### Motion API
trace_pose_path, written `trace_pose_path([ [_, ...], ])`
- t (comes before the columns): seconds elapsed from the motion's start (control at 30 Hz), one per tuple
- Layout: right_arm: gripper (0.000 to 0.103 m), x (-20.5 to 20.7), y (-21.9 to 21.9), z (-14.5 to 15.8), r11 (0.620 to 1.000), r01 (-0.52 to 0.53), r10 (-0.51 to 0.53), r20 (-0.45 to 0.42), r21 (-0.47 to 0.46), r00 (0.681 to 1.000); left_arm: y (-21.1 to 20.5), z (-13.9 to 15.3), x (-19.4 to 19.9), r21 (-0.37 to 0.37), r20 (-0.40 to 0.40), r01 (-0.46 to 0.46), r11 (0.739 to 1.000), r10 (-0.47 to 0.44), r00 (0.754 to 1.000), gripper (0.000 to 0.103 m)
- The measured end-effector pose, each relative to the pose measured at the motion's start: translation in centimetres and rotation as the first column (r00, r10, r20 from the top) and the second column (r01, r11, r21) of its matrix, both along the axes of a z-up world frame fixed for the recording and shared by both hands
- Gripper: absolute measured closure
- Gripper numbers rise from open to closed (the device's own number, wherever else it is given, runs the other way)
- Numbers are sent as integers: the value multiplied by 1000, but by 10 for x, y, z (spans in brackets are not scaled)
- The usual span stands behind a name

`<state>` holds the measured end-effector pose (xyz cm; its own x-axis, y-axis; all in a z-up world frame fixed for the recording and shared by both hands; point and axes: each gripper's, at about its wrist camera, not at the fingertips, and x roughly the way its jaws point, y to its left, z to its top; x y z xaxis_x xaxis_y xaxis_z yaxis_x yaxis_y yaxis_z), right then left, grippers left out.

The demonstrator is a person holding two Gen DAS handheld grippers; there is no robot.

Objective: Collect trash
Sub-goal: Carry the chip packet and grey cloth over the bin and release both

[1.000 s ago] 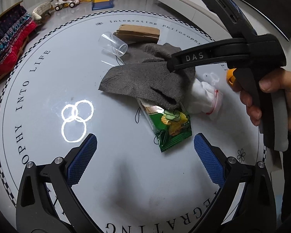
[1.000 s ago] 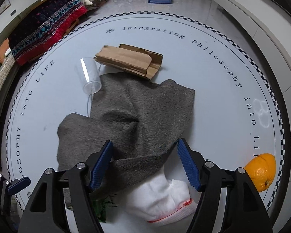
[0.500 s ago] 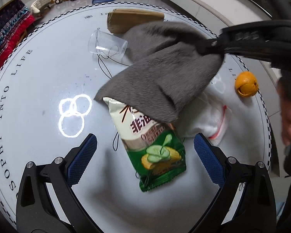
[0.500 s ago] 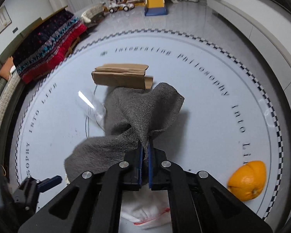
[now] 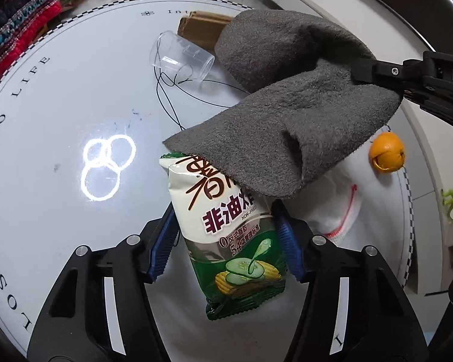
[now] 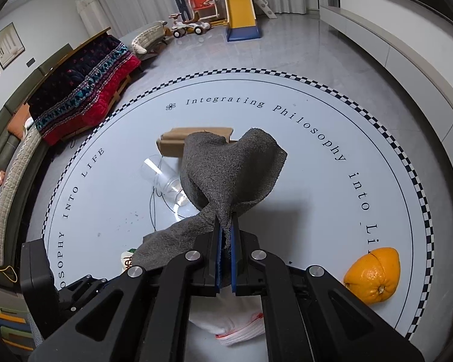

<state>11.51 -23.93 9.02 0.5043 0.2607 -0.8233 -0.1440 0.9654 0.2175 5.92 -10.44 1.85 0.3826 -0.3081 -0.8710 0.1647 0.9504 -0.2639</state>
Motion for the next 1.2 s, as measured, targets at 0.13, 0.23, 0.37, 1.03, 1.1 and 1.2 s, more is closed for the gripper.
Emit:
trace_pose_path([
  [0.13,98,-11,5,17,1000,2,-1,23,-10,1000,9,12,-10,4,33,22,1000,-22,999,45],
  [0.23,98,-20,9,33,1000,3,-2,45,-19,999,16,27,-21,15,70,29,999,-30,997,45],
  [0.37,98,-36,19,53,1000,5,-3,73,-29,997,32,42,-41,8,99,15,1000,-16,995,45],
  [1.03,98,-106,123,93,990,-121,130,140,-75,981,148,87,-123,-47,200,-148,988,154,968,46],
  [1.1,98,-113,136,97,987,-144,154,150,-75,977,160,92,-132,-49,211,-166,985,172,962,46],
  [1.2,98,-125,156,104,981,-182,192,165,-72,968,174,97,-145,-54,227,-194,980,201,953,46],
])
